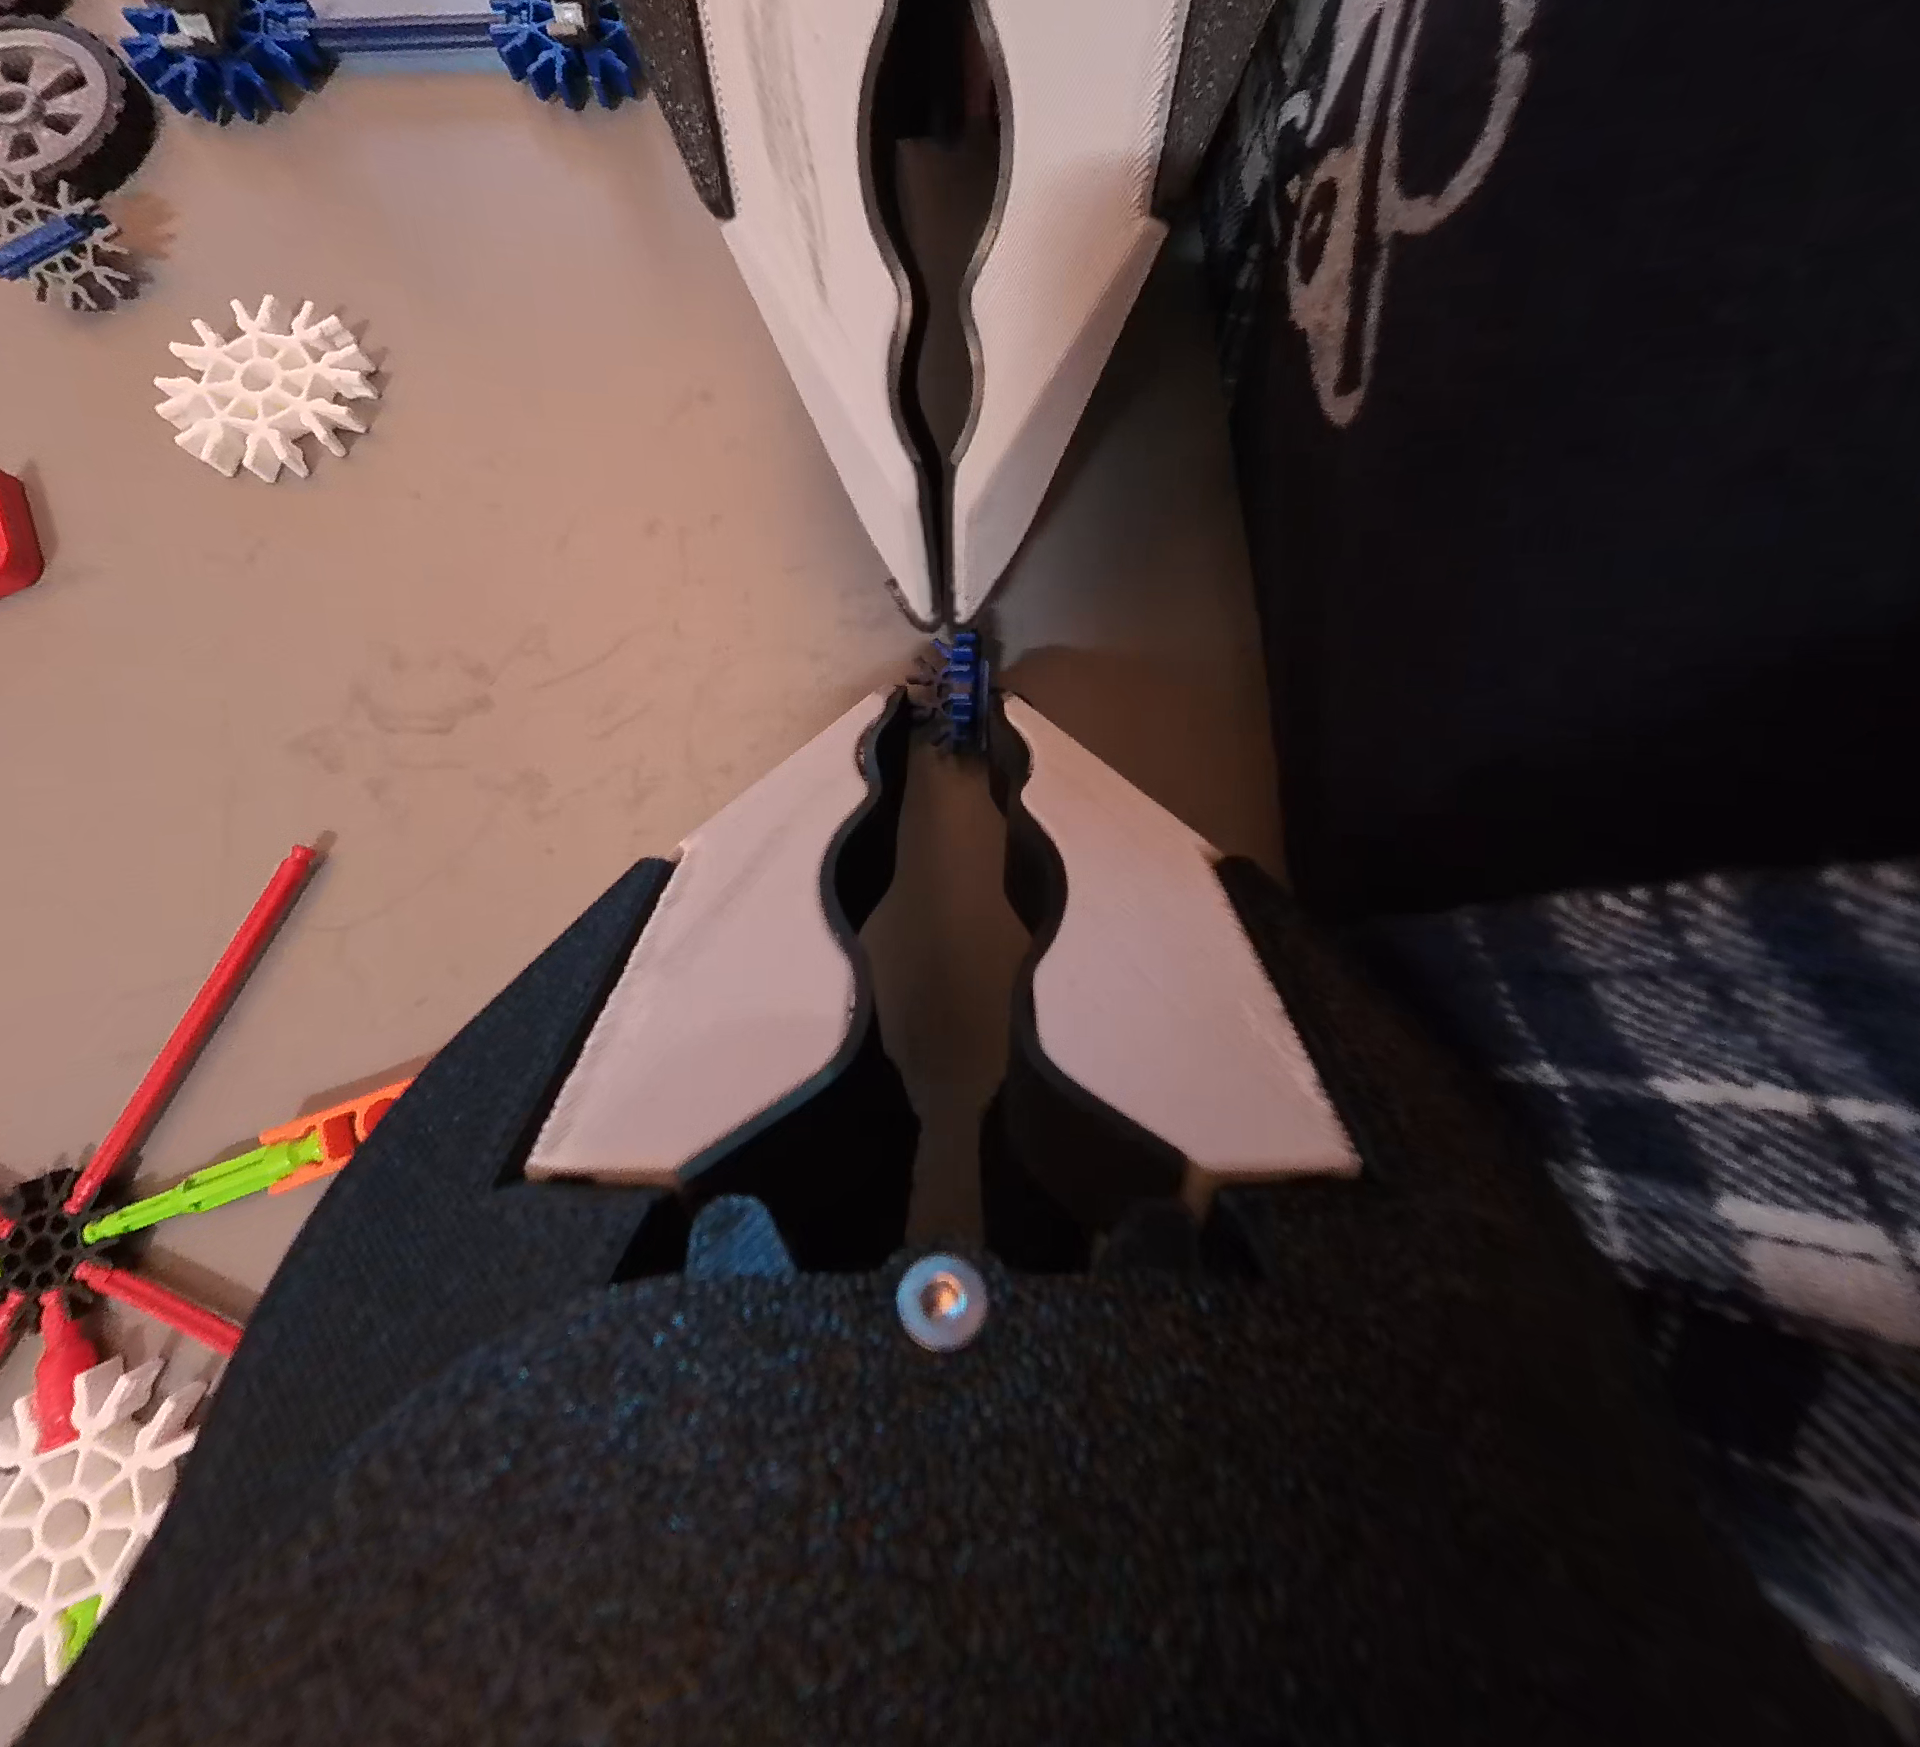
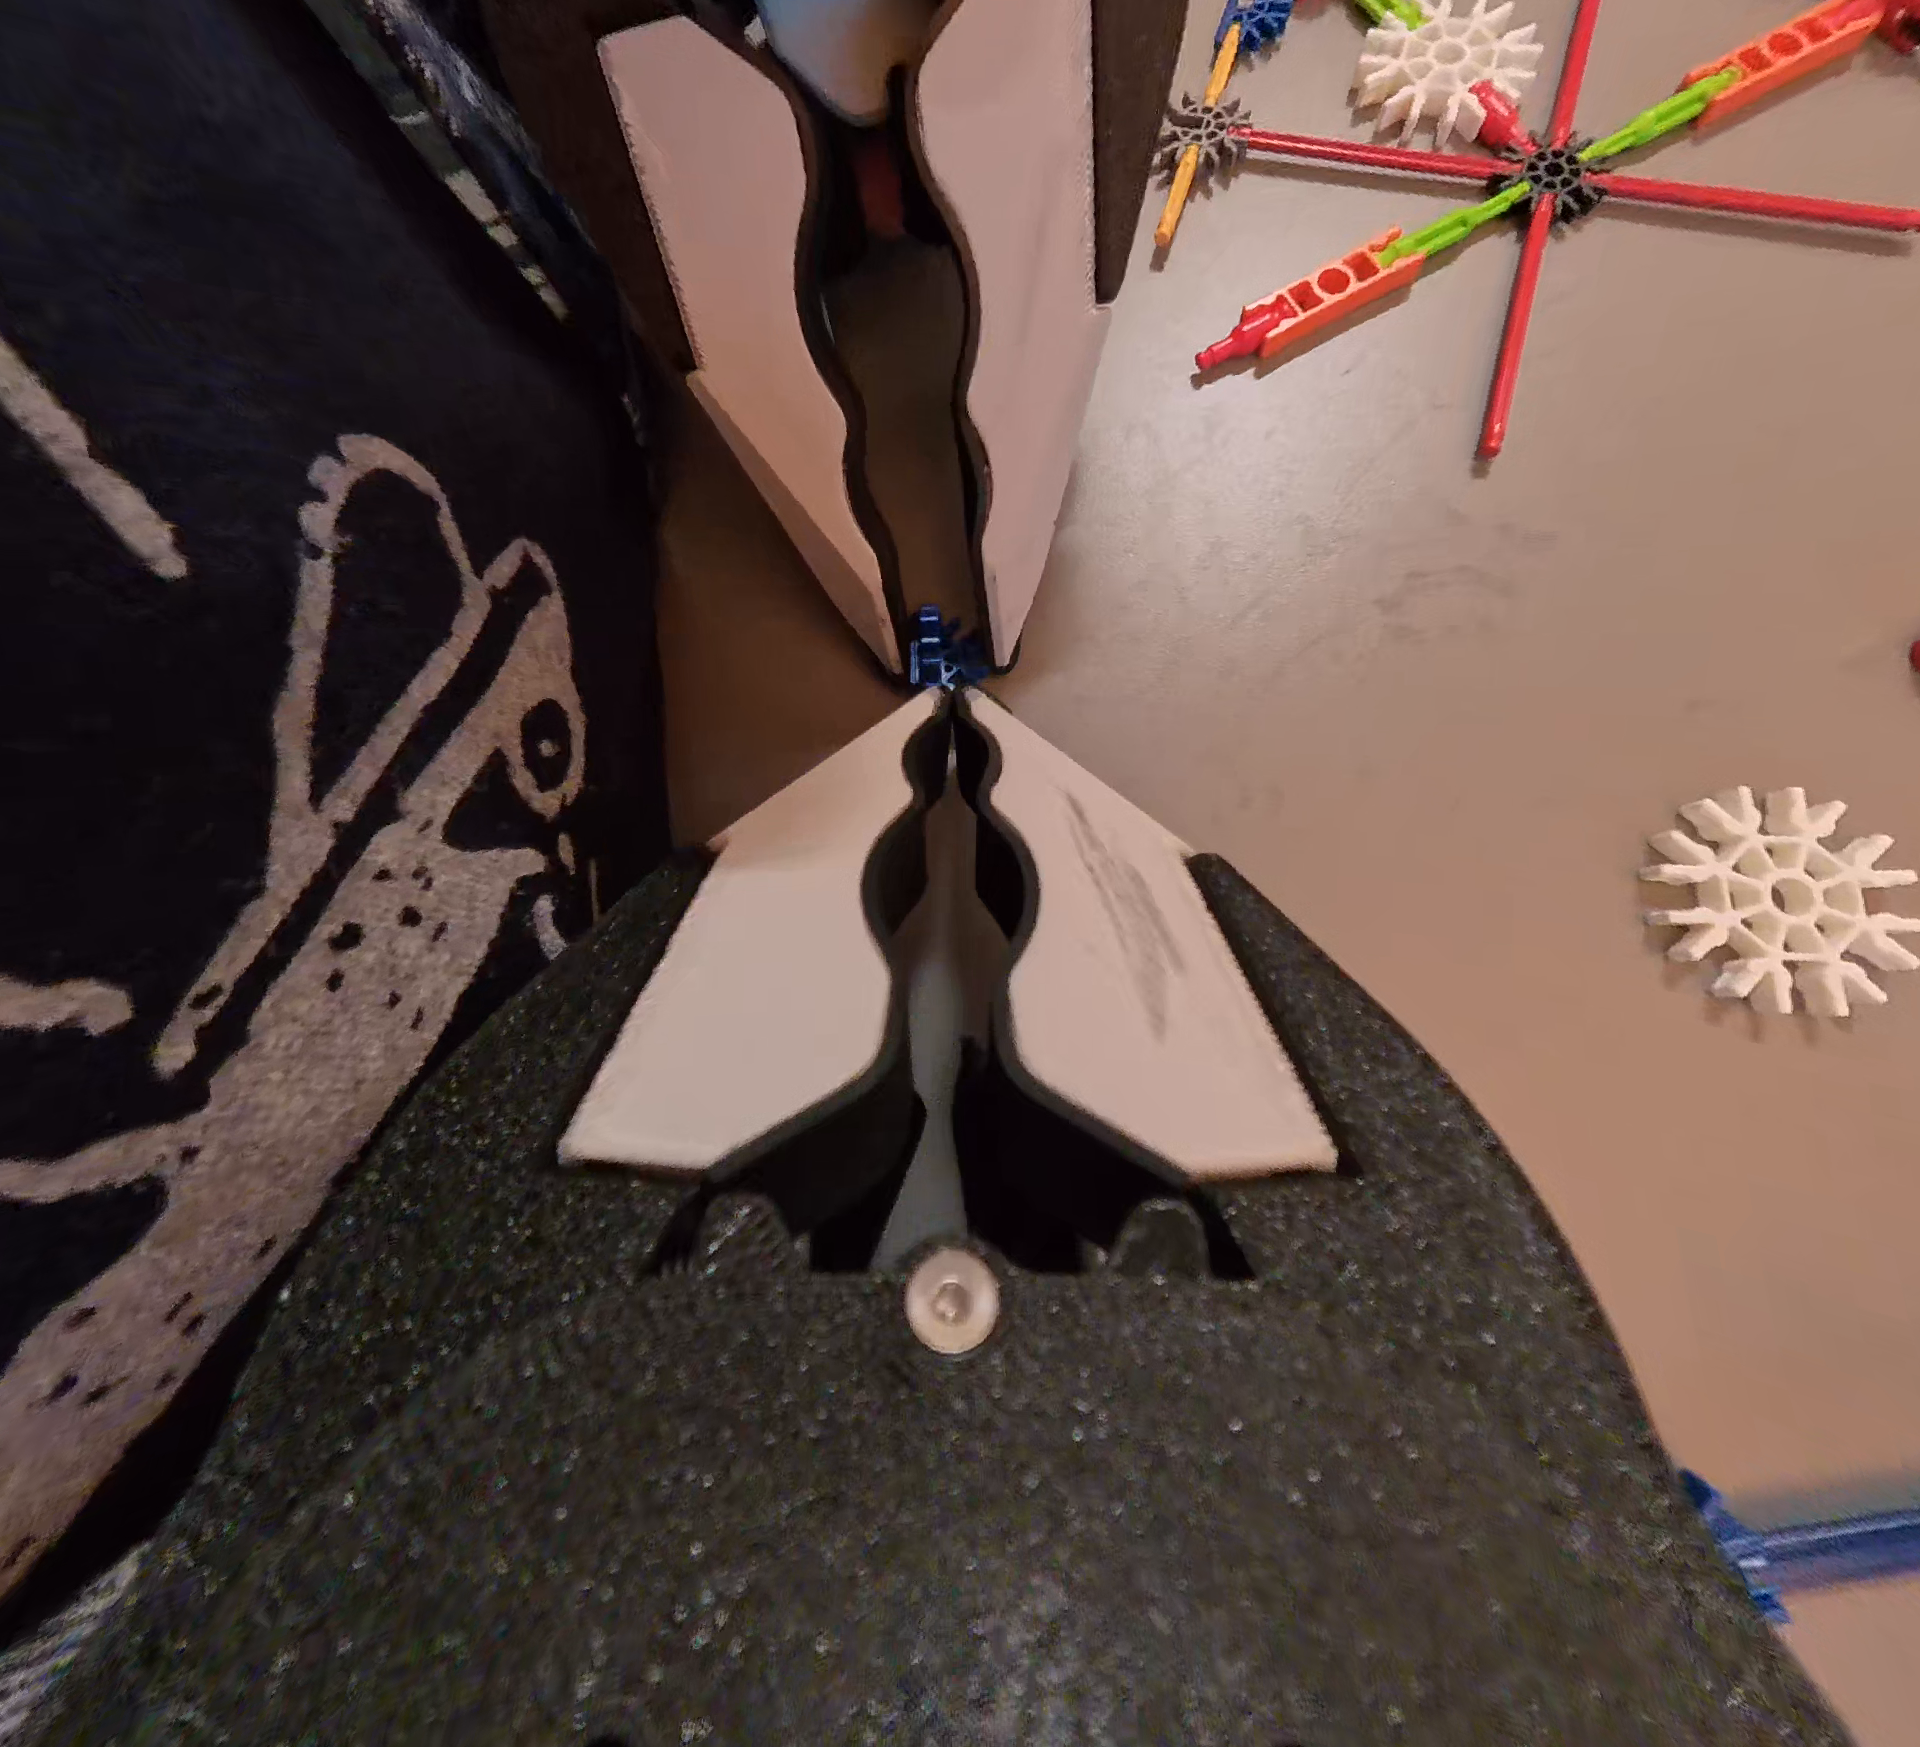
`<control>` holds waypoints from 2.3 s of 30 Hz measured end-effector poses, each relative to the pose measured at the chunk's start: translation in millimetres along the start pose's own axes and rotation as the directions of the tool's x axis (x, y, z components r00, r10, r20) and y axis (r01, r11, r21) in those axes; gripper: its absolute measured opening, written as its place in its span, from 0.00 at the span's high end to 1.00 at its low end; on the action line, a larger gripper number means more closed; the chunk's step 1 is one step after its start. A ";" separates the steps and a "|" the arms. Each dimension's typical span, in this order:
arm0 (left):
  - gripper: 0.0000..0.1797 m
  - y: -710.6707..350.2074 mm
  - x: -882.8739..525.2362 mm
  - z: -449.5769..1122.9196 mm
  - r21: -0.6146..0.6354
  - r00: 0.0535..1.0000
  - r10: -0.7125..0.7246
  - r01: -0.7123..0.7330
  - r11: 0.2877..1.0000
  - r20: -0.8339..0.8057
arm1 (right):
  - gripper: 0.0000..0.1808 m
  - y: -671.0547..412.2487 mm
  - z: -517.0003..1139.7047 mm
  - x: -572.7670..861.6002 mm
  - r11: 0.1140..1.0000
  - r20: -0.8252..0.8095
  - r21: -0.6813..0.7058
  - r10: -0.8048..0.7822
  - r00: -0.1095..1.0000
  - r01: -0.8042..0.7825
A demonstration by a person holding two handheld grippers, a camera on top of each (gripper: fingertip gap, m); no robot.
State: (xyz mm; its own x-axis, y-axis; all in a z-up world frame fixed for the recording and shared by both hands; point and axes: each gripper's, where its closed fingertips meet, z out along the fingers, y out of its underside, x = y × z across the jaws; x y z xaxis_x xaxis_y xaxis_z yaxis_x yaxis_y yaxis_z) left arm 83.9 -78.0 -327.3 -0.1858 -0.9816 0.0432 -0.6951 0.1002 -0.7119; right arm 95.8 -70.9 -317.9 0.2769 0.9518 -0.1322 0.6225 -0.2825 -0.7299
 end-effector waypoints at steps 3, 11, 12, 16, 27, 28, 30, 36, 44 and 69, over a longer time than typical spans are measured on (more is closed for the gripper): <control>0.94 0.1 0.3 0.0 0.000 1.000 0.003 -0.003 1.000 0.005 | 1.00 2.7 -1.2 -4.5 1.000 0.019 -0.007 -0.009 1.000 0.009; 0.94 0.3 1.2 0.6 -0.002 1.000 0.013 -0.013 1.000 0.010 | 1.00 3.7 0.7 -4.0 0.999 -0.007 -0.016 -0.033 0.999 0.033; 0.94 0.3 1.2 0.7 -0.002 1.000 0.019 -0.019 1.000 0.013 | 1.00 5.5 2.1 -4.2 0.999 -0.014 -0.029 -0.042 0.999 0.042; 0.94 0.1 1.5 1.0 -0.002 1.000 0.024 -0.024 1.000 0.011 | 1.00 5.5 4.7 -5.6 0.997 -0.014 -0.036 -0.067 0.998 0.066; 0.96 -1.4 1.4 3.2 0.001 0.999 0.037 -0.037 0.999 0.008 | 1.00 0.3 8.8 -4.6 0.997 0.002 -0.024 -0.078 0.997 0.078; 0.97 -1.7 2.4 4.0 -0.006 0.999 0.044 -0.044 0.999 0.007 | 1.00 -3.2 10.8 -3.8 0.997 -0.005 -0.007 -0.072 0.997 0.072; 0.97 -1.5 1.7 3.7 0.001 0.999 0.032 -0.032 0.999 0.011 | 1.00 -4.3 11.3 -3.4 0.997 -0.004 0.000 -0.072 0.997 0.072; 0.96 -2.2 -1.5 3.6 0.000 1.000 0.018 -0.018 1.000 0.021 | 1.00 -3.5 10.4 -1.7 0.997 -0.012 -0.006 -0.076 0.997 0.076; 0.93 0.8 -9.8 -13.8 0.026 0.993 -0.062 0.059 0.998 0.101 | 1.00 -0.9 14.0 0.1 0.998 -0.001 -0.029 -0.060 0.998 0.060; 0.89 15.2 -3.2 -16.6 -0.004 0.976 -0.115 0.118 0.993 0.188 | 0.87 -14.6 28.6 -9.4 0.994 0.031 -0.022 -0.102 0.994 0.103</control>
State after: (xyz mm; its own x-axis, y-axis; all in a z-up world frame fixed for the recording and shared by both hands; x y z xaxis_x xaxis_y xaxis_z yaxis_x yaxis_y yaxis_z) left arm 62.4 -70.6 -326.5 0.0288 -0.9996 -0.0076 -0.7149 -0.0153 -0.6991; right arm 63.2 -72.3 -325.2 0.1886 0.9790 -0.0777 0.6639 -0.1854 -0.7245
